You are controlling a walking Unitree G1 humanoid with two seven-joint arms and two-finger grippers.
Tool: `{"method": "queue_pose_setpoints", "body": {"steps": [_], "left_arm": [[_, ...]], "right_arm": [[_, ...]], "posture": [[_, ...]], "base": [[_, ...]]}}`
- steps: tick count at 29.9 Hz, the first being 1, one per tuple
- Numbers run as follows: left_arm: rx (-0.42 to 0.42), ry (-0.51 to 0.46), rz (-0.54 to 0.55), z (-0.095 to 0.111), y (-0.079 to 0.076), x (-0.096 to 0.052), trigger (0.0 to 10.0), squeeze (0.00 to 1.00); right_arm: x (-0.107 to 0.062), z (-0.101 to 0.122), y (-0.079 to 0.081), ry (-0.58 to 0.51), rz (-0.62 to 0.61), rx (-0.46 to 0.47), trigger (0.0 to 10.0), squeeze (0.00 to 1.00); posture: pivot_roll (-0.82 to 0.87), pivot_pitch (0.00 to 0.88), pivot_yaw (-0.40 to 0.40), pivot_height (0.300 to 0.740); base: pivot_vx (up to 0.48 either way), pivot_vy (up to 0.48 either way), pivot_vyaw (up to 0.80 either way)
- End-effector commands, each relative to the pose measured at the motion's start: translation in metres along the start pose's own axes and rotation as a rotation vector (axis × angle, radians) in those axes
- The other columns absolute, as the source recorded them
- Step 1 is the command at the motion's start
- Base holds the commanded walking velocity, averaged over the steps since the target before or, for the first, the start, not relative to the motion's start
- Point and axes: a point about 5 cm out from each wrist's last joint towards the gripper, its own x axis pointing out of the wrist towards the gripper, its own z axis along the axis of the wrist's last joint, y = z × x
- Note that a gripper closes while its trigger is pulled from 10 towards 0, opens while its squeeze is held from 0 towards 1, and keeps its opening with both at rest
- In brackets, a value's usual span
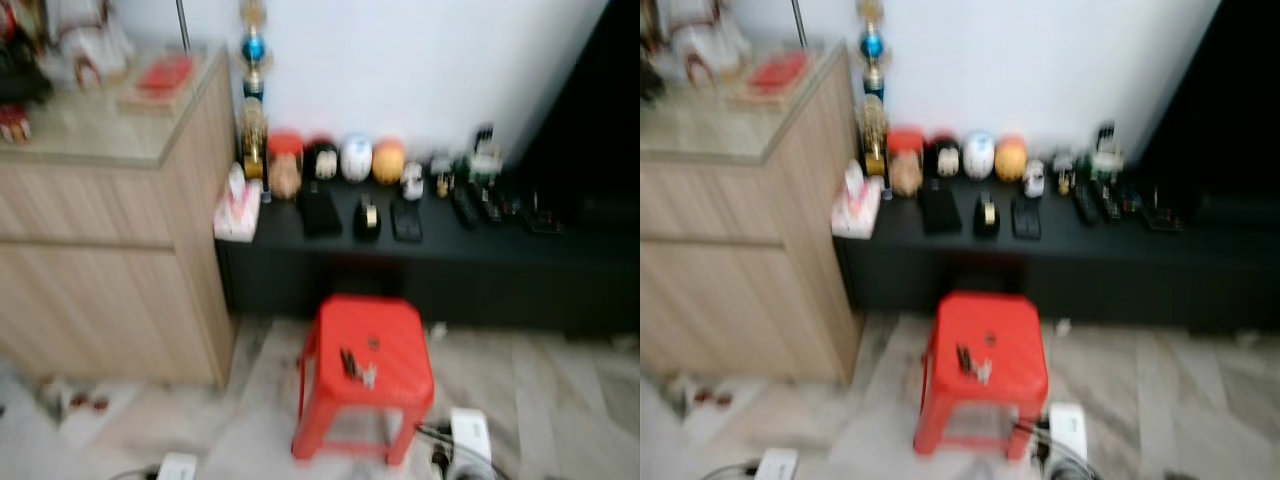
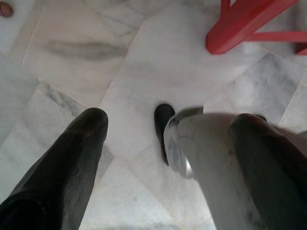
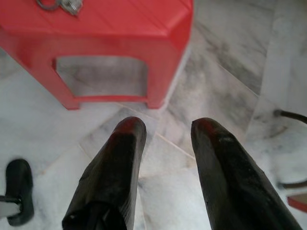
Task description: Hang keys on a hook
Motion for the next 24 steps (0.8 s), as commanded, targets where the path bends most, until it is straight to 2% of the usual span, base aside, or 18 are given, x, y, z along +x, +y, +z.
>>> {"method": "queue_pose_setpoints", "body": {"steps": [1, 7, 12, 13, 24], "left_arm": [[0.004, 0.029, -0.020, -0.006, -0.006, -0.001, 10.0, 0.00], [-0.007, 0.027, -0.023, -0.007, -0.008, -0.001, 10.0, 0.00], [-0.013, 0.025, -0.025, -0.007, -0.008, -0.001, 10.0, 0.00], [-0.014, 0.025, -0.025, -0.007, -0.008, -0.001, 10.0, 0.00], [-0.015, 0.024, -0.026, -0.006, -0.007, -0.001, 10.0, 0.00]], "right_arm": [[-0.001, -0.007, -0.010, 0.019, -0.028, 0.010, 10.0, 0.00], [-0.001, -0.005, -0.010, 0.004, -0.017, -0.019, 10.0, 0.00], [-0.001, -0.001, -0.010, -0.010, -0.025, -0.014, 10.0, 0.00], [-0.001, -0.001, -0.011, -0.009, -0.031, 0.006, 10.0, 0.00], [0.000, 0.007, -0.011, -0.038, -0.043, 0.008, 10.0, 0.00]], "posture": [[0.01, 0.019, -0.102, 0.740], [0.01, 0.014, -0.105, 0.740], [0.01, 0.020, -0.106, 0.740], [0.01, 0.021, -0.106, 0.740], [0.01, 0.032, -0.104, 0.740]], "base": [[0.000, 0.000, 0.00], [0.000, 0.000, 0.00], [0.000, 0.000, 0.80], [0.000, 0.000, 0.00], [0.022, 0.000, 0.00]]}}
